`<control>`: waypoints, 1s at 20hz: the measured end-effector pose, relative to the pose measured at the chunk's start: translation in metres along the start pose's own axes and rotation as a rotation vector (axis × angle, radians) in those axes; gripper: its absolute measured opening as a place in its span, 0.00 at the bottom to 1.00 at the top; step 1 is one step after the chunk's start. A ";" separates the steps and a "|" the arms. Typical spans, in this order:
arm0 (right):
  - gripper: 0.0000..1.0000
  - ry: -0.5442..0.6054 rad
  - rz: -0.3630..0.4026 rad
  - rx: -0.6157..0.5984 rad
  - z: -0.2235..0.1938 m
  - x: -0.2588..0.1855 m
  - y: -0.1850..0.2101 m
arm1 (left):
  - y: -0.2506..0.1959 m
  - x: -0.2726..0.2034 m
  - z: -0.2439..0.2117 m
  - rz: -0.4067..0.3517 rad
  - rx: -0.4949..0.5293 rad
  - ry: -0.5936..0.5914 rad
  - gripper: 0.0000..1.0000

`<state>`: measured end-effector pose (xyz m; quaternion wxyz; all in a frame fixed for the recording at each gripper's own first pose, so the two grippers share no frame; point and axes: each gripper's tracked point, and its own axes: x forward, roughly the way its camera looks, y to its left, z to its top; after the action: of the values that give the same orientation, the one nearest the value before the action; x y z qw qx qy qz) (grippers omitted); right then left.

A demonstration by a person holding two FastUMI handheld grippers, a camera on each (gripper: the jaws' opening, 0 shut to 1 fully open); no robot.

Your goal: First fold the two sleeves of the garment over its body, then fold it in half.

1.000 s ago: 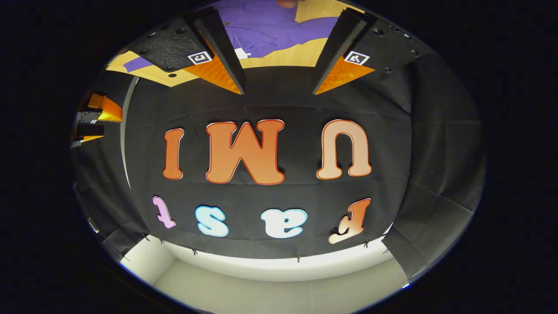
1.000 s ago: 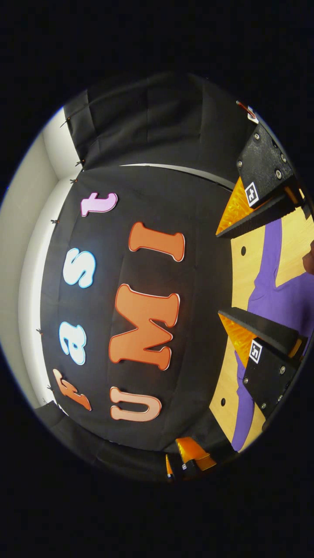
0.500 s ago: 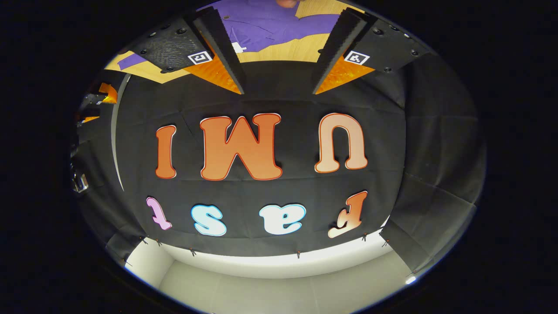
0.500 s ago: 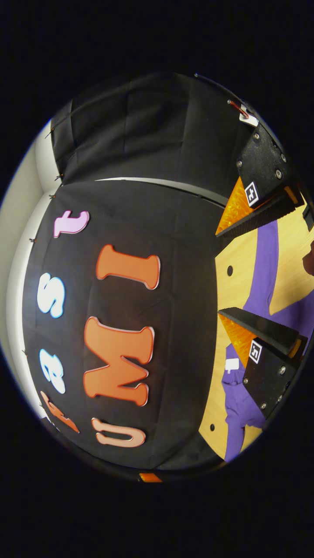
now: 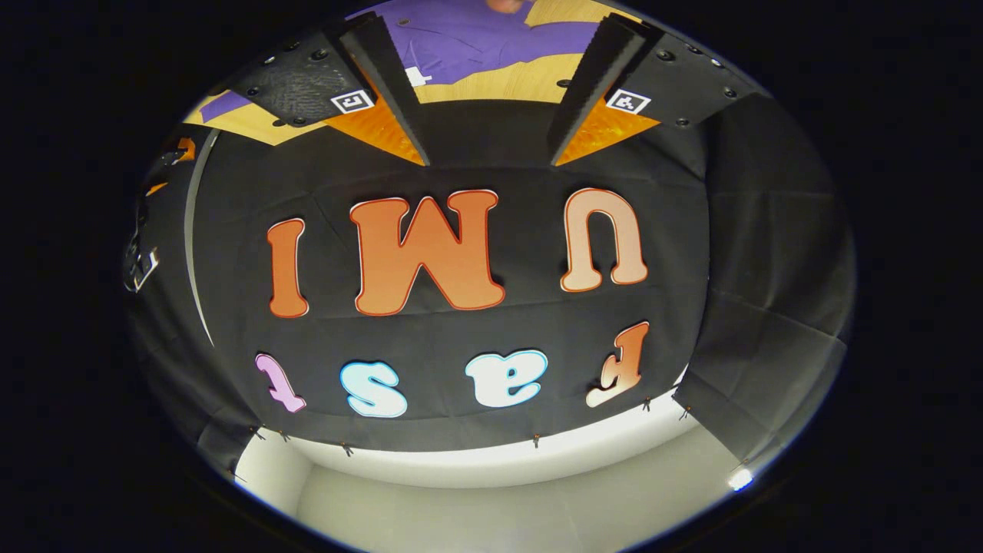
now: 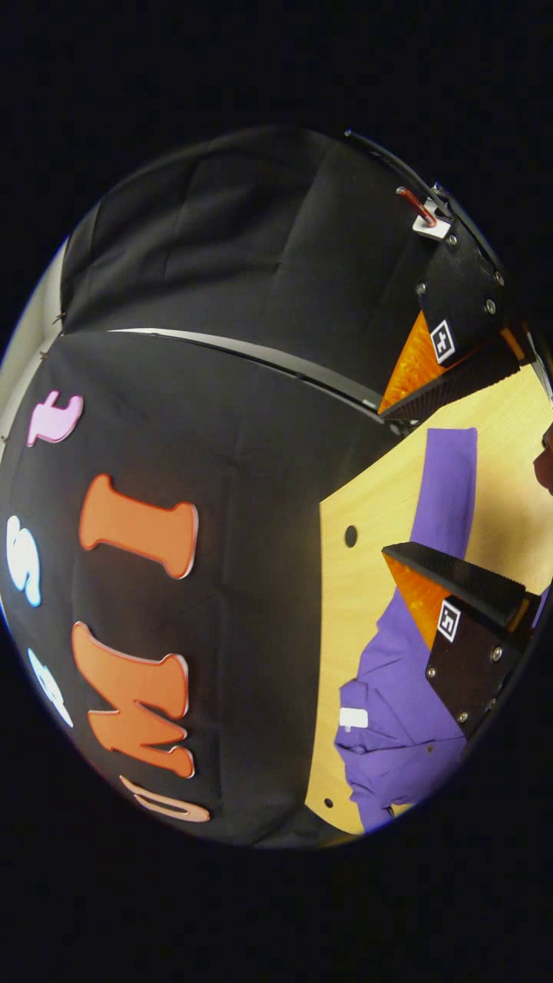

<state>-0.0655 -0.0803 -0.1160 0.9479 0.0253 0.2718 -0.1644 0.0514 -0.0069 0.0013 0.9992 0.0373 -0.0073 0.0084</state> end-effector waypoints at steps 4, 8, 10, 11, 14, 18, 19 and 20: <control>0.96 0.104 -0.042 0.026 -0.020 0.005 -0.006 | -0.008 0.002 -0.007 0.018 0.019 0.026 0.94; 0.96 0.241 -0.058 0.019 -0.044 0.006 -0.014 | -0.011 0.003 -0.013 0.041 0.036 0.055 0.94; 0.96 0.339 -0.033 0.049 -0.058 -0.002 -0.010 | -0.012 0.005 -0.016 0.053 0.042 0.066 0.94; 0.96 0.377 -0.017 0.082 -0.062 -0.006 -0.003 | -0.014 0.005 -0.018 0.055 0.043 0.070 0.94; 0.97 0.490 -0.008 0.154 -0.070 -0.019 0.006 | -0.018 0.008 -0.021 0.066 0.055 0.085 0.96; 0.96 0.604 0.004 0.162 -0.078 -0.026 0.007 | -0.020 0.007 -0.030 0.086 0.053 0.117 0.96; 0.96 0.630 0.015 0.165 -0.084 -0.025 0.008 | -0.019 0.007 -0.033 0.094 0.053 0.126 1.00; 0.97 0.658 0.023 0.172 -0.087 -0.025 0.008 | -0.019 0.008 -0.034 0.100 0.053 0.135 1.00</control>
<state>-0.1271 -0.0534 -0.1768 0.8055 0.1598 0.5479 -0.1592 0.0602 -0.0230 -0.0339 0.9944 0.0626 0.0586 0.0610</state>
